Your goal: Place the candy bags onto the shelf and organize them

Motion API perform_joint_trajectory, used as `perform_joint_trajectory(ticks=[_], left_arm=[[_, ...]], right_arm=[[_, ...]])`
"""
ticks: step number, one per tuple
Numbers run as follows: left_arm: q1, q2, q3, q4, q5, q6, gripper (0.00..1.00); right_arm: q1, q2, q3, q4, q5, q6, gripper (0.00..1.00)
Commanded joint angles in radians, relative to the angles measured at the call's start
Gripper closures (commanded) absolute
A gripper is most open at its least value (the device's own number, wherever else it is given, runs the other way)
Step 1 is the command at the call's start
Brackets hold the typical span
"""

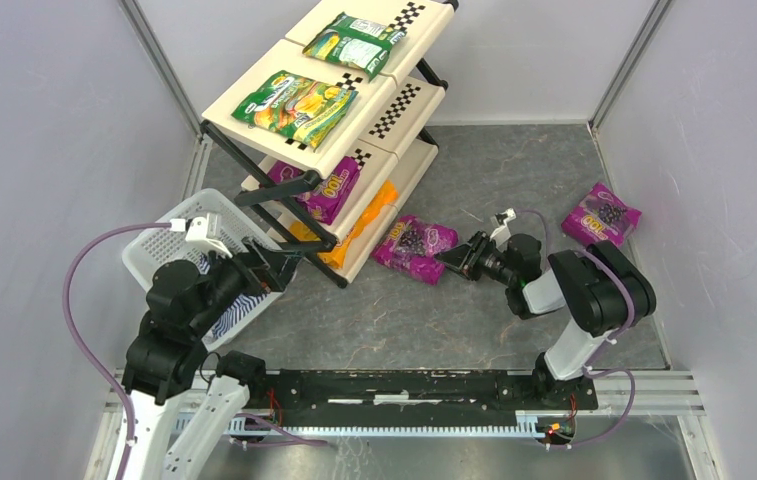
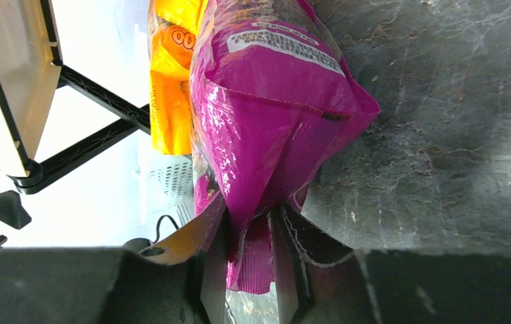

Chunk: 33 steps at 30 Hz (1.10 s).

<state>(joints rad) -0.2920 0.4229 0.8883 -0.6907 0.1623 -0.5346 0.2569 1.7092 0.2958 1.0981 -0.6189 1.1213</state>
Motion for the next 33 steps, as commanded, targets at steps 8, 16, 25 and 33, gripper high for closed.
perform_joint_trajectory(ticks=[8,16,25,33], left_arm=[[0.004,-0.029,0.035,-0.035,-0.02,0.017,0.0],[0.004,-0.042,0.034,-0.043,-0.032,0.031,0.0],[0.004,-0.045,0.028,-0.043,-0.039,0.046,0.0],[0.004,-0.049,0.042,-0.064,-0.056,0.06,0.0]], right_arm=[[-0.002,-0.151,-0.026,0.047,-0.033,0.048,0.78],[-0.059,-0.284,-0.024,-0.08,-0.06,0.04,0.88],[-0.162,-0.403,0.095,-0.204,-0.105,0.05,0.97],[-0.17,-0.413,0.351,-0.225,-0.087,0.129,0.98]])
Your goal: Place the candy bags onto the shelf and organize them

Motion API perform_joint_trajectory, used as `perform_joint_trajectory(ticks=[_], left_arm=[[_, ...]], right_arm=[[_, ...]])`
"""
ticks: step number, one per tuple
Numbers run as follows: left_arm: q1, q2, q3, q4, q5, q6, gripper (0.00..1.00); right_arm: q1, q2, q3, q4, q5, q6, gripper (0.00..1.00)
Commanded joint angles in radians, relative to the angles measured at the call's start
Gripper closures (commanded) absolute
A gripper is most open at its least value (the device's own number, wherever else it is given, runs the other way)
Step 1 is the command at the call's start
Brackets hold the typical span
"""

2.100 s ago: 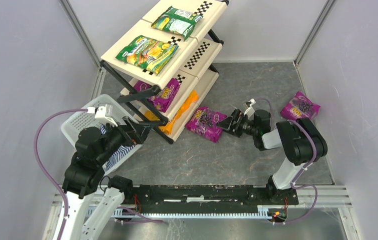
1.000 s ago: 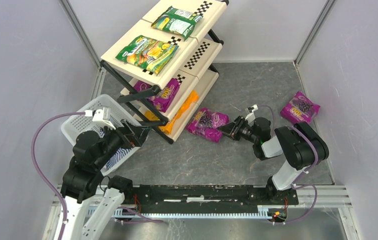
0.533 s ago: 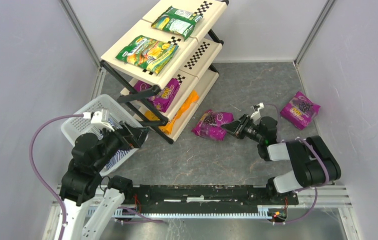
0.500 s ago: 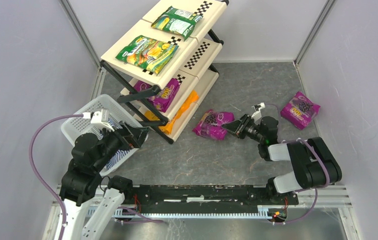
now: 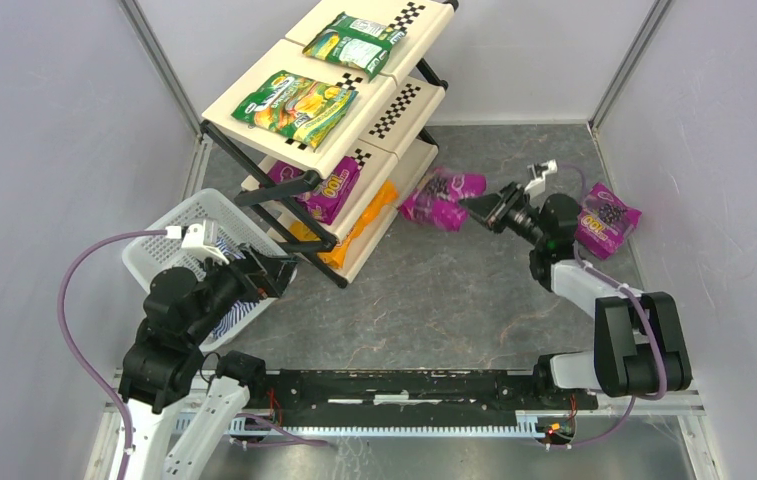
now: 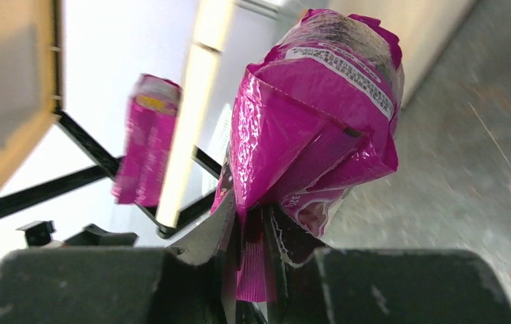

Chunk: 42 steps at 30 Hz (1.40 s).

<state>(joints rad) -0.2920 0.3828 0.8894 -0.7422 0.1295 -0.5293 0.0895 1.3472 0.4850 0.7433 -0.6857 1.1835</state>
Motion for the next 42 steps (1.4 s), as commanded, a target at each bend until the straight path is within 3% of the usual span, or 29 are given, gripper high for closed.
perform_joint_trajectory(ticks=[1,12,30,42], left_arm=[[0.004,-0.01,0.044,-0.016,-0.027,0.057,0.0],[0.005,-0.004,0.042,-0.019,-0.046,0.082,0.0],[0.004,-0.034,0.027,-0.017,-0.082,0.112,0.0],[0.004,-0.05,0.01,0.01,-0.102,0.094,0.0]], right_arm=[[-0.002,-0.054,0.196,0.125,-0.008,0.072,0.99],[0.038,0.065,0.493,0.161,0.058,0.153,0.99],[0.265,0.487,0.902,0.101,0.199,0.109,0.99],[0.359,0.615,0.939,0.13,0.242,0.133,0.96]])
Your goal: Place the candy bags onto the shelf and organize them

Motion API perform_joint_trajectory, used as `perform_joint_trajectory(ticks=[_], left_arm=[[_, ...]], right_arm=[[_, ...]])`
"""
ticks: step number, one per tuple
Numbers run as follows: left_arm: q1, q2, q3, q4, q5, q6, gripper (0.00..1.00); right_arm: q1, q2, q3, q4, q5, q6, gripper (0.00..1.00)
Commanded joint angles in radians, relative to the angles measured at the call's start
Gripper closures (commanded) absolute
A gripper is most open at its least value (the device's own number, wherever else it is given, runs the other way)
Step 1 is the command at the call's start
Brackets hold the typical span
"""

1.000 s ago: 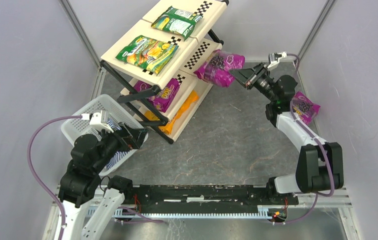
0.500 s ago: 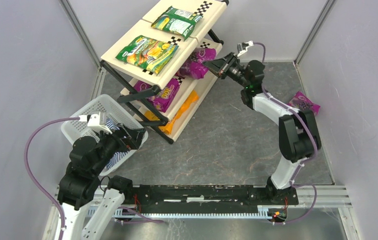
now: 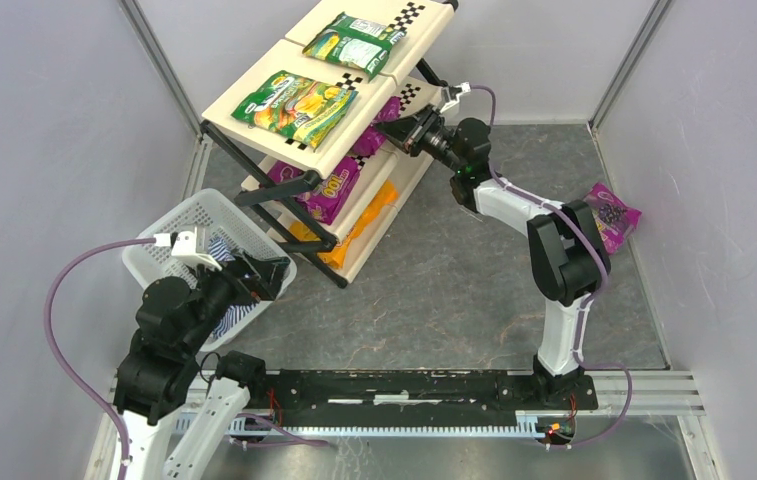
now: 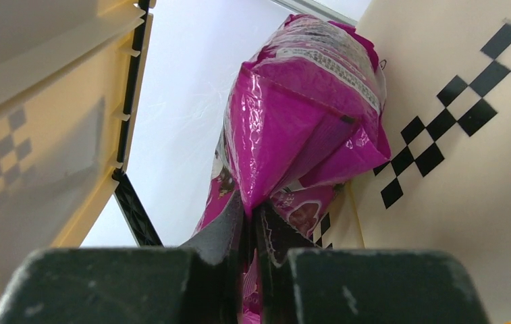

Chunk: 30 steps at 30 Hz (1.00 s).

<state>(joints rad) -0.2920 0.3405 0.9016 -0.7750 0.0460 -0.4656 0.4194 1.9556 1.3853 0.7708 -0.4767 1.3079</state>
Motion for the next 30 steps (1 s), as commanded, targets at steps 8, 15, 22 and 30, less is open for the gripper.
perform_joint_trajectory(ticks=[8,15,22,30], left_arm=[[0.004,-0.012,-0.025,0.081,-0.008,0.013,0.0],[0.004,-0.029,-0.049,0.115,-0.031,-0.004,0.0],[0.004,-0.044,-0.081,0.152,-0.043,-0.022,0.0],[0.004,-0.058,-0.123,0.19,-0.043,-0.048,0.0]], right_arm=[[0.048,-0.001,-0.029,0.147,0.032,0.016,0.95],[0.047,-0.067,-0.124,0.145,0.081,-0.03,0.92],[0.048,-0.061,-0.132,0.174,0.063,-0.019,0.77],[0.041,-0.144,-0.168,0.069,0.021,-0.137,0.45]])
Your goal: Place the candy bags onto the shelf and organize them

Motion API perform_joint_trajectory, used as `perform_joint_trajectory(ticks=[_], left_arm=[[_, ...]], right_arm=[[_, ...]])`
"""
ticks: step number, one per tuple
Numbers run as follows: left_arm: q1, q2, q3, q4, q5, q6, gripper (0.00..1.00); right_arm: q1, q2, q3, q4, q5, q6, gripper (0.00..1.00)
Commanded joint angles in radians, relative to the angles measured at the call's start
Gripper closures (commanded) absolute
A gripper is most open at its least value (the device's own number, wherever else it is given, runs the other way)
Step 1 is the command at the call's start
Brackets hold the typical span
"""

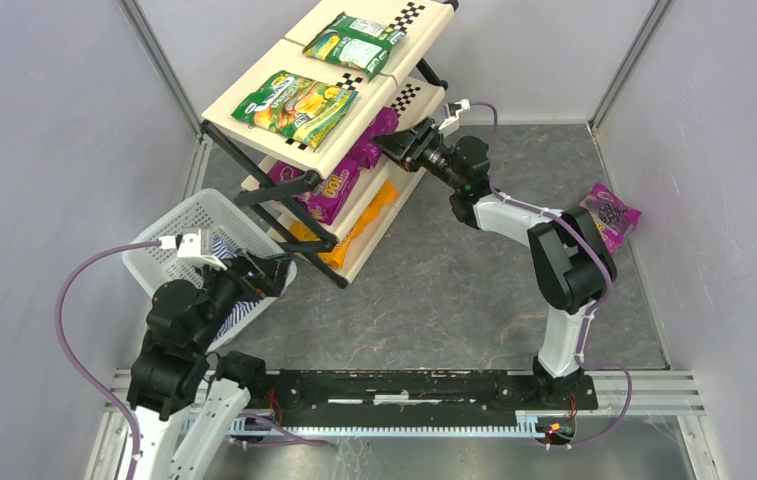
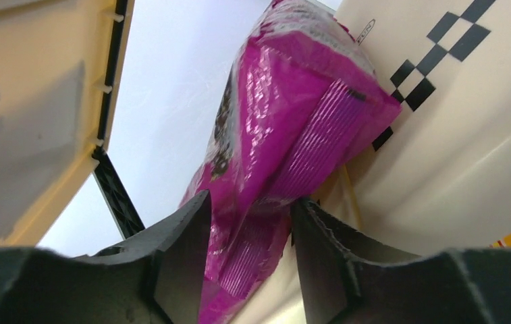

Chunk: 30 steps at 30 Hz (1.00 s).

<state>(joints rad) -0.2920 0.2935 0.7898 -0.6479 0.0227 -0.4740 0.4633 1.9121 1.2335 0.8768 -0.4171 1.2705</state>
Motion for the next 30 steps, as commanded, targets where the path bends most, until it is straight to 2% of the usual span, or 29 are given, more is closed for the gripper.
perform_joint_trajectory(ticks=[1,8,14,20,26,30], left_arm=[[0.004,-0.011,-0.014,0.065,-0.02,-0.041,0.0],[0.004,-0.011,-0.058,0.116,-0.02,-0.064,0.0],[0.004,-0.02,-0.067,0.121,-0.02,-0.059,0.0],[0.004,-0.044,-0.074,0.128,-0.02,-0.051,0.0],[0.004,-0.068,-0.077,0.131,-0.02,-0.051,0.0],[0.004,-0.081,-0.077,0.133,-0.01,-0.048,0.0]], right_arm=[[-0.004,-0.122,-0.026,-0.062,-0.041,-0.129,0.42],[-0.045,-0.29,-0.151,-0.206,-0.027,-0.293,0.22],[-0.109,-0.481,-0.283,-0.378,-0.023,-0.483,0.15],[-0.164,-0.652,-0.45,-0.66,0.137,-0.786,0.07],[-0.305,-0.757,-0.617,-0.756,0.263,-0.859,0.02],[-0.393,-0.768,-0.623,-0.83,0.395,-0.879,0.02]])
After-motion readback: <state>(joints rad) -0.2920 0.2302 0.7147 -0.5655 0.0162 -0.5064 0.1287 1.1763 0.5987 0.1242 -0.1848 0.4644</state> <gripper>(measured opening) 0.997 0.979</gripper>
